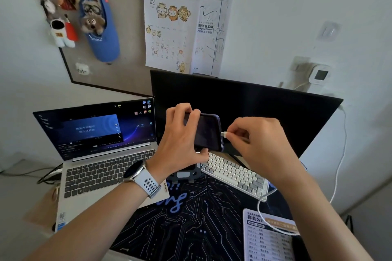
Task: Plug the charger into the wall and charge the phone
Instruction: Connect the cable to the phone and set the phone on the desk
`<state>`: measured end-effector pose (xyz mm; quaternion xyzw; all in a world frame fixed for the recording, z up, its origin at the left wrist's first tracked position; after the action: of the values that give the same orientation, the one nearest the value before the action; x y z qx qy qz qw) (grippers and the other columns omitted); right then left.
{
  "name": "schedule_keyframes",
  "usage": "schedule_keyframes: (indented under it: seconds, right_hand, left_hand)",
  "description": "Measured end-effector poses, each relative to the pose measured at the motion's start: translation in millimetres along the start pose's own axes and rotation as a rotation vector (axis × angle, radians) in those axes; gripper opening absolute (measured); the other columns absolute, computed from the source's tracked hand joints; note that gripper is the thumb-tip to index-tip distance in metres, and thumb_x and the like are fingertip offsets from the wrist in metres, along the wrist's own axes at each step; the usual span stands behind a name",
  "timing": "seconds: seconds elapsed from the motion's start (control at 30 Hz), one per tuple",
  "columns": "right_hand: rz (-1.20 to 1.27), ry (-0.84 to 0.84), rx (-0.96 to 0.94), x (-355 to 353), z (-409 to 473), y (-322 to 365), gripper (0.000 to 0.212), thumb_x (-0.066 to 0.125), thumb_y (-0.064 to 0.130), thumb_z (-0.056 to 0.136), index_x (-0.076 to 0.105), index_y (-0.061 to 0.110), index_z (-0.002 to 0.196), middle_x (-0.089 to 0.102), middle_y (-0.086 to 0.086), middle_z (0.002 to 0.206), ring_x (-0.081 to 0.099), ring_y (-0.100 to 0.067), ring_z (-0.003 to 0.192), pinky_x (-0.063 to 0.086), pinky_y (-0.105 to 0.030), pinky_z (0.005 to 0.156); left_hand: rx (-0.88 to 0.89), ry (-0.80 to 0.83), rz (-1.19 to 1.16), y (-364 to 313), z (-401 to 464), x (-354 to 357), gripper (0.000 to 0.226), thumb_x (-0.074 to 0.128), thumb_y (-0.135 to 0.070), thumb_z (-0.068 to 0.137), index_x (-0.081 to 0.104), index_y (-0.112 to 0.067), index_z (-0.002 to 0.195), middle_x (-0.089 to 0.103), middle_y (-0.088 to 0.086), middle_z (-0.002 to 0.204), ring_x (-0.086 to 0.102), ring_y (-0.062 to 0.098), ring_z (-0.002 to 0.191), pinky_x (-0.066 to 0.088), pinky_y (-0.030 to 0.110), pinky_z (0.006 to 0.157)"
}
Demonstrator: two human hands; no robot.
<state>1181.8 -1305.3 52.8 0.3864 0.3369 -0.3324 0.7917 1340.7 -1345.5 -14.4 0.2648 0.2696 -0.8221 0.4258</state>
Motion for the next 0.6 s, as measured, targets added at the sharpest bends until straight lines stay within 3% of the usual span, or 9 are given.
schedule_keyframes:
  seconds: [0.27,0.43,0.6]
  right_hand:
    - [-0.055,0.021,0.04,-1.1,1.0,-3.0,0.011,0.066,0.019,0.087,0.071,0.014,0.079,0.068,0.002,0.069,0.062,-0.018,0.069,0.054,-0.04,0.069]
    - [-0.091,0.005,0.041,-3.2,-0.7,-1.6,0.011,0.065,0.017,0.088,0.07,0.013,0.079,0.066,0.001,0.069,0.061,-0.02,0.069,0.053,-0.039,0.068]
    - [-0.136,0.036,0.051,-2.8,-0.4,-4.0,0.012,0.063,0.018,0.089,0.068,0.013,0.08,0.065,0.0,0.07,0.06,-0.021,0.07,0.052,-0.039,0.069]
  left_hand:
    - [0.022,0.003,0.011,-3.7,0.7,2.2,0.075,0.065,-0.048,0.058,0.041,-0.012,0.118,0.035,0.008,0.117,0.034,0.027,0.107,0.048,0.035,0.085]
    - [0.038,-0.005,0.012,-8.5,2.3,3.5,0.076,0.066,-0.048,0.057,0.041,-0.011,0.118,0.034,0.007,0.117,0.034,0.025,0.106,0.044,0.03,0.085]
    - [0.064,0.022,0.027,-13.8,2.0,6.5,0.075,0.066,-0.045,0.059,0.04,-0.01,0.12,0.036,0.01,0.118,0.036,0.028,0.108,0.048,0.035,0.086]
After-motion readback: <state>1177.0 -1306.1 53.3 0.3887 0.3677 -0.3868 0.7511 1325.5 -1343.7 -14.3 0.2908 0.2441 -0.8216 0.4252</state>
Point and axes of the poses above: each hand's wrist, its own z-axis towards the middle knuckle, its own x-axis out of the palm, y = z × x, the point moved 5 cm from there along z, towards the middle knuckle
